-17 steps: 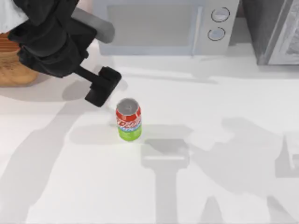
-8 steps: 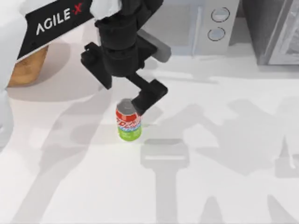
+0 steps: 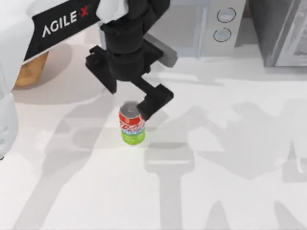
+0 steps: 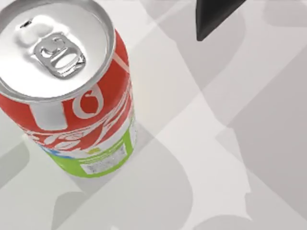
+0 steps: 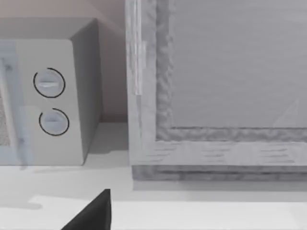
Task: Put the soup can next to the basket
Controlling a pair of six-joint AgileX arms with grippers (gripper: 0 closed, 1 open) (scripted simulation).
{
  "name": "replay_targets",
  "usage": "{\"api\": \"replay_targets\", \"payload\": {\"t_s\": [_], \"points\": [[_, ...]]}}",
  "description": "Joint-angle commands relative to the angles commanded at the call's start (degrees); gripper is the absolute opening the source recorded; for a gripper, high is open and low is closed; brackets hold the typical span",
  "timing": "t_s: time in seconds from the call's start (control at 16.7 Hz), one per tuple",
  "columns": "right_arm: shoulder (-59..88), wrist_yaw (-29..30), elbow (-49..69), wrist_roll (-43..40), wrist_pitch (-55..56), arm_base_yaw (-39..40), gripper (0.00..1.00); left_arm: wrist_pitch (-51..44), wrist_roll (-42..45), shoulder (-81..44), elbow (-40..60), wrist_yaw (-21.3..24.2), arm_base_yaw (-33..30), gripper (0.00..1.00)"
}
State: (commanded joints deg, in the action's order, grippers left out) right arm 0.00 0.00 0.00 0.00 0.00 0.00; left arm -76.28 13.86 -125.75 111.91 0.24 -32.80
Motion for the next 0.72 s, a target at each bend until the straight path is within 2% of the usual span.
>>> {"api": "replay_targets", "payload": {"t_s": [0.36, 0.6, 0.72], "points": [[0.0, 0.0, 0.0, 0.0, 0.0, 0.0, 1.0, 11.0, 0.0, -1.2, -9.7, 0.0, 0.0, 1.0], [0.0, 0.0, 0.0, 0.0, 0.0, 0.0, 1.0, 11.7, 0.0, -1.4, -10.3, 0.0, -0.1, 1.0], [0.0, 0.0, 0.0, 0.0, 0.0, 0.0, 1.0, 11.7, 0.0, -1.4, -10.3, 0.0, -0.1, 0.85]]}}
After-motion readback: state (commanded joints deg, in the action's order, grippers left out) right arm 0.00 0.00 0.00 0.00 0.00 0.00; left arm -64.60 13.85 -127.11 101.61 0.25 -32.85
